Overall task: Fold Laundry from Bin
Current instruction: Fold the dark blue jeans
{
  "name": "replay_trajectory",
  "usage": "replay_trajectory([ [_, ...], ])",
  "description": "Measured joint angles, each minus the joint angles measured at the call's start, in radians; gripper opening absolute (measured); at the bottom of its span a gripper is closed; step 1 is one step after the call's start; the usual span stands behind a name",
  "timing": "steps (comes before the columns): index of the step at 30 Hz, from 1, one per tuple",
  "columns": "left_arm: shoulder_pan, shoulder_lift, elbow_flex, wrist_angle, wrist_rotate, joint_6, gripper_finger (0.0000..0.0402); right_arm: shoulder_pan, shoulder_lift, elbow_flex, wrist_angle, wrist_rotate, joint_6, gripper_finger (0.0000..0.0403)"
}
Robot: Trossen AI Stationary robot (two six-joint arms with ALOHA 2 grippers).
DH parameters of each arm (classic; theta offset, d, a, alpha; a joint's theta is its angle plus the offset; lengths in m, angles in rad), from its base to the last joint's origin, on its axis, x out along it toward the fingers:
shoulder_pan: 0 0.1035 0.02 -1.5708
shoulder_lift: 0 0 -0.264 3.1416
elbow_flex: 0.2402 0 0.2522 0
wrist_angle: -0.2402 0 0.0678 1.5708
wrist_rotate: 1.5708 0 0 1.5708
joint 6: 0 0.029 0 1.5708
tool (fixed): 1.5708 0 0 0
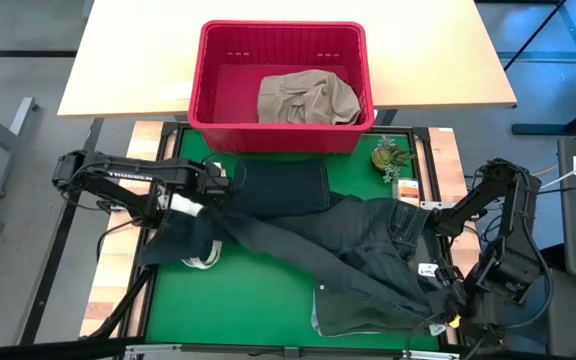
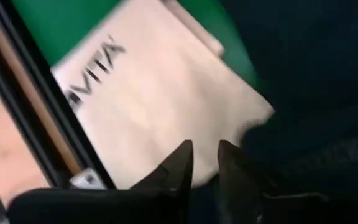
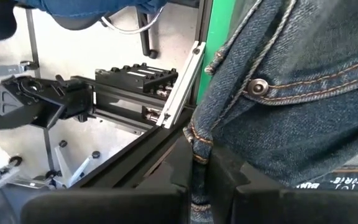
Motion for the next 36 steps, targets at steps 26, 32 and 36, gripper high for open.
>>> replay_trajectory([
  [26,-0.149,0.005,0.087,0.933,0.201,0.510,0.0131,-0.023,-0.003,0.001,-0.018,0.342,-0.089,0.0026],
  [32,-0.296,0.095,0.086,0.937,0.095,0.480,0.0183,-0.023,-0.004,0.001,-0.018,0.340,-0.089,0.0026],
  [36,-0.364,0.183,0.086,0.925,0.110,0.543,0.0216,-0.021,-0.004,0.001,-0.018,0.339,-0.088,0.0026],
])
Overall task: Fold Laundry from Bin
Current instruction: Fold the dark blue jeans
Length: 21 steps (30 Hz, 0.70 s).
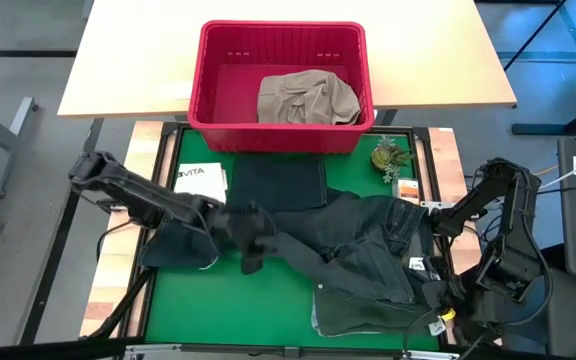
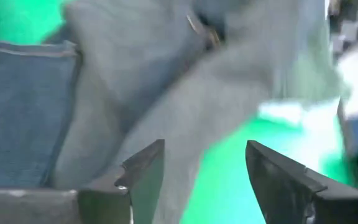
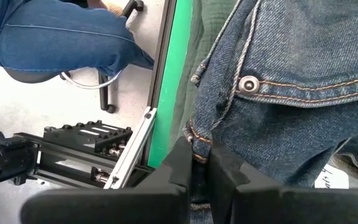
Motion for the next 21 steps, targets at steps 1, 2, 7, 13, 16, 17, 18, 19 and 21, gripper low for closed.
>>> replay_trajectory([
  [1,-0.018,0.019,0.000,-0.011,0.000,0.040,0.0221,0.000,0.000,0.000,0.000,0.000,0.001,0.0026],
  [2,-0.034,0.036,0.000,-0.021,0.000,0.085,0.0224,0.000,0.000,0.000,0.001,0.000,0.001,0.0026],
  [7,-0.110,0.124,0.000,-0.117,-0.067,0.268,0.0224,0.000,0.000,0.000,0.003,0.000,0.003,0.0026],
  [13,-0.174,0.232,0.000,-0.214,-0.180,0.281,0.0222,0.000,0.000,0.000,0.004,0.001,0.003,0.0026],
  [16,-0.196,0.279,0.000,-0.236,-0.192,0.281,0.0223,0.000,0.000,0.000,0.004,0.001,0.003,0.0026],
  [17,-0.202,0.294,0.000,-0.237,-0.198,0.281,0.0223,0.000,0.000,0.000,0.005,0.001,0.003,0.0026],
  [18,-0.207,0.309,0.000,-0.236,-0.210,0.281,0.0223,0.000,0.000,0.000,0.005,0.001,0.003,0.0026],
  [19,-0.213,0.321,0.000,-0.239,-0.232,0.281,0.0223,0.000,0.000,0.000,0.005,0.002,0.003,0.0026],
  [21,-0.223,0.341,0.000,-0.243,-0.289,0.280,0.0223,0.000,0.000,0.000,0.005,0.002,0.003,0.0026],
])
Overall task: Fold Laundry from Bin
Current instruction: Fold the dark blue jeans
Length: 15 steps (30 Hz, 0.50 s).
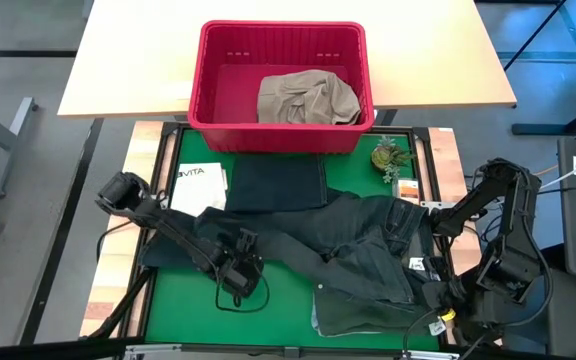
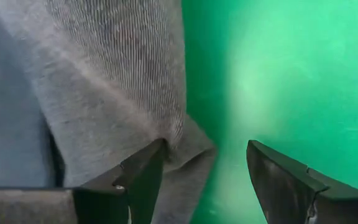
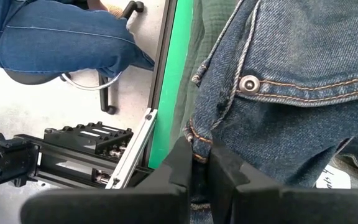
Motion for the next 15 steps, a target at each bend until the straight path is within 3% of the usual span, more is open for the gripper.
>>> replay_trajectory([
  [5,-0.003,0.016,0.000,-0.057,-0.092,-0.051,0.0223,0.000,0.000,0.000,0.000,0.000,0.000,0.0026],
  [10,-0.001,0.016,0.000,-0.167,-0.086,-0.162,0.0223,0.000,0.000,0.000,0.000,0.000,0.000,0.0026],
  [15,-0.001,0.016,0.000,-0.174,-0.065,-0.159,0.0223,0.000,0.000,0.000,0.000,0.000,0.000,0.0026],
])
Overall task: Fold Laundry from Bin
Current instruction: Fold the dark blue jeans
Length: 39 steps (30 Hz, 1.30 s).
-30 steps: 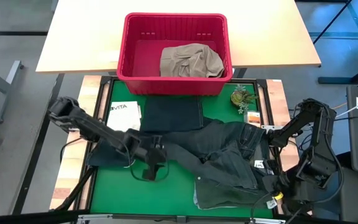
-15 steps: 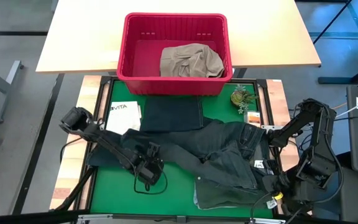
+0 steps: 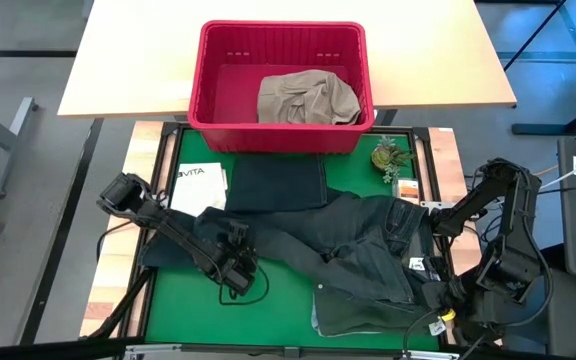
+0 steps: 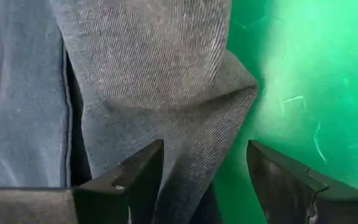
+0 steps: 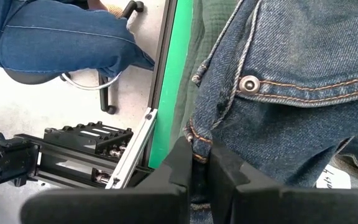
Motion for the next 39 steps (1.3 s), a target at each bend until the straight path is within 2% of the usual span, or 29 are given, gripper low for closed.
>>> replay_trajectory([
  [3,0.010,0.000,0.000,0.007,0.004,0.000,0.0215,0.000,0.000,0.000,0.000,0.000,0.000,0.0026],
  [6,0.021,0.000,0.000,0.016,0.009,-0.006,0.0185,0.000,0.000,0.000,0.000,0.000,0.000,0.0026],
  [9,0.029,0.000,0.000,0.022,0.011,-0.039,0.0126,0.000,0.000,0.000,0.000,0.000,0.000,0.0026],
  [12,0.039,0.000,0.007,0.016,0.017,-0.081,0.0041,0.000,0.000,0.000,0.000,0.017,0.000,0.0026],
  [14,0.051,-0.004,0.033,-0.009,0.062,-0.089,0.0014,0.000,0.000,0.000,0.001,0.035,0.001,0.0026],
  [18,0.074,-0.016,0.143,-0.140,0.135,-0.112,0.0006,0.000,0.002,0.017,-0.014,0.043,0.000,0.0026],
  [24,0.093,-0.056,0.378,-0.389,0.246,-0.110,0.0004,0.000,0.002,0.123,-0.088,0.122,0.048,0.0026],
  [29,0.093,-0.116,0.518,-0.493,0.268,-0.111,0.0002,-0.001,0.002,0.219,-0.204,0.140,0.068,0.0026],
  [33,0.093,-0.181,0.577,-0.549,0.272,-0.127,0.0002,0.000,0.002,0.273,-0.268,0.148,0.104,0.0026],
  [39,0.089,-0.293,0.580,-0.663,0.265,-0.248,0.0001,0.000,0.001,0.304,-0.264,0.137,0.109,0.0026],
])
